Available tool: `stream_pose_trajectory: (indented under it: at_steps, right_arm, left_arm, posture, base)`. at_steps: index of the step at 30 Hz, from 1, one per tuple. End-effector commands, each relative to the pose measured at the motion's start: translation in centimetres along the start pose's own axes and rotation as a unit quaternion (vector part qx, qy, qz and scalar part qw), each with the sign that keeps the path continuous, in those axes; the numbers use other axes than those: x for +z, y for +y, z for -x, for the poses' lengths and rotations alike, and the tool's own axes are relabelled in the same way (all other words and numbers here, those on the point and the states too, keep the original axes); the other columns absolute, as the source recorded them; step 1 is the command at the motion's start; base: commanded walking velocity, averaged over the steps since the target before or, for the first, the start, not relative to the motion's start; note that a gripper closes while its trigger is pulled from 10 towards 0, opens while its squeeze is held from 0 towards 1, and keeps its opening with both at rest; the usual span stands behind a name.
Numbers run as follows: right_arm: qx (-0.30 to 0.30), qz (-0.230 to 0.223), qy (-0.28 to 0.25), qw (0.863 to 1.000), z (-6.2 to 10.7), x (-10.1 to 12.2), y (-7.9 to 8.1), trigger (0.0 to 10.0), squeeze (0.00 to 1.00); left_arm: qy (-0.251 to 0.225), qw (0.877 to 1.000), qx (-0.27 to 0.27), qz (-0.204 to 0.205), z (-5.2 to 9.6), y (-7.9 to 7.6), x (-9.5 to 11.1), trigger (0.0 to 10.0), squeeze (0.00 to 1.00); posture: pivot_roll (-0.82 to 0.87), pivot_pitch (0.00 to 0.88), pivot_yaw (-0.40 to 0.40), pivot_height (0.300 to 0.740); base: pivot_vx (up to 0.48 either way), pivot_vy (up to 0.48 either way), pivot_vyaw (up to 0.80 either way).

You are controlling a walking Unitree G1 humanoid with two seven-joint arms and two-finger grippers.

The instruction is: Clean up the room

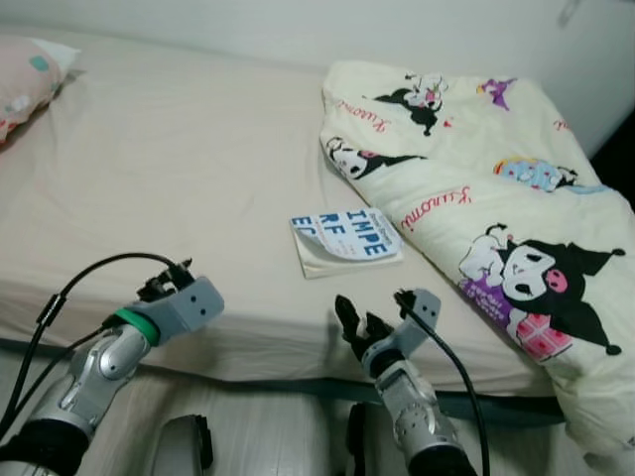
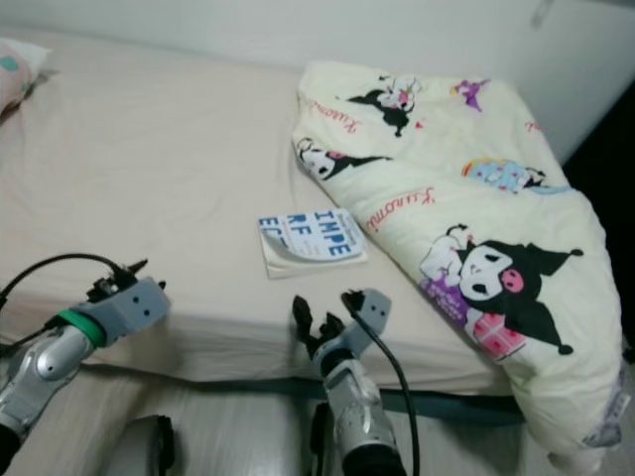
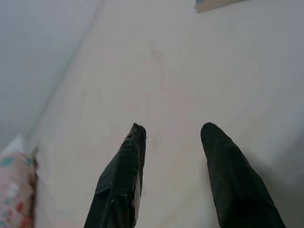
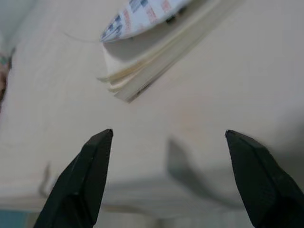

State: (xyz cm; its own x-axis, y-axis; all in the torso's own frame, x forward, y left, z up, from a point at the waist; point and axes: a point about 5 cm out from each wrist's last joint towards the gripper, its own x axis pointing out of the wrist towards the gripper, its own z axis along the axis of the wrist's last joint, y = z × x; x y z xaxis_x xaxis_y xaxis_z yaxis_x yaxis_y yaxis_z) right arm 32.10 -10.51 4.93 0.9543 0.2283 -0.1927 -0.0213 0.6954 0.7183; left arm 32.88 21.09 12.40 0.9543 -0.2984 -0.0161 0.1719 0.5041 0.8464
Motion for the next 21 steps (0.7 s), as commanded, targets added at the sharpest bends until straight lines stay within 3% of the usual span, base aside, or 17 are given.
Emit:
stream_pose_trajectory:
  at_steps: [1, 7, 8, 12, 13, 17, 18, 20, 21]
  right_arm:
    - [0.007, -0.063, 0.032, 0.997, -0.6, -2.0, 1.5, 10.0, 0.00]
    - [0.023, -0.091, 0.042, 0.995, -1.9, -2.0, 3.6, 10.0, 0.00]
    - [0.034, -0.103, 0.039, 0.993, -2.7, -1.5, 4.9, 10.0, 0.00]
    - [0.046, -0.107, 0.035, 0.993, -3.1, -1.1, 5.8, 10.0, 0.00]
    - [0.057, -0.079, 0.027, 0.995, -3.2, -0.6, 6.0, 10.0, 0.00]
    - [0.070, -0.044, 0.018, 0.996, -3.2, 0.0, 6.3, 10.0, 0.00]
    - [0.067, 0.011, 0.003, 0.998, -2.6, 0.2, 5.0, 10.0, 0.00]
    - [0.067, 0.011, 0.003, 0.998, -2.6, 0.2, 5.0, 10.0, 0.00]
    - [0.059, 0.036, -0.011, 0.998, -2.0, 0.4, 3.7, 10.0, 0.00]
  left_arm:
    - [-0.006, 1.000, -0.010, -0.020, 0.3, 0.0, -0.2, 10.0, 0.00]
    - [-0.024, 0.999, 0.009, -0.034, 1.4, 1.0, 0.4, 10.0, 0.00]
    - [-0.018, 0.998, 0.015, -0.060, 2.5, 1.2, 0.1, 10.0, 0.00]
    - [-0.014, 0.997, 0.010, -0.074, 3.1, 1.1, -0.3, 10.0, 0.00]
    - [-0.016, 0.997, 0.005, -0.080, 3.3, 1.1, -0.4, 10.0, 0.00]
    - [-0.020, 0.996, 0.001, -0.086, 3.4, 1.1, -0.5, 10.0, 0.00]
    - [-0.020, 0.997, 0.004, -0.072, 3.3, 0.6, -0.4, 10.0, 0.00]
    - [-0.020, 0.997, 0.004, -0.072, 3.3, 0.6, -0.4, 10.0, 0.00]
    - [-0.021, 0.998, 0.005, -0.057, 3.2, -0.2, -0.1, 10.0, 0.00]
  posture:
    - [0.08, 0.191, -0.024, 0.580]
    - [0.12, 0.236, -0.020, 0.580]
    - [0.14, 0.252, -0.027, 0.580]
    - [0.15, 0.258, -0.031, 0.580]
    - [0.17, 0.243, -0.044, 0.580]
    - [0.17, 0.243, -0.044, 0.580]
    - [0.13, 0.208, -0.043, 0.575]
    - [0.13, 0.208, -0.043, 0.575]
    - [0.11, 0.193, -0.036, 0.565]
  base:
    - [0.000, 0.000, 0.00]
    - [0.000, 0.000, 0.00]
    - [0.000, 0.000, 0.00]
    - [0.000, 0.000, 0.00]
    - [0.000, 0.000, 0.00]
    - [0.000, 0.000, 0.00]
    - [0.000, 0.000, 0.00]
    - [0.000, 0.000, 0.00]
    - [0.000, 0.000, 0.00]
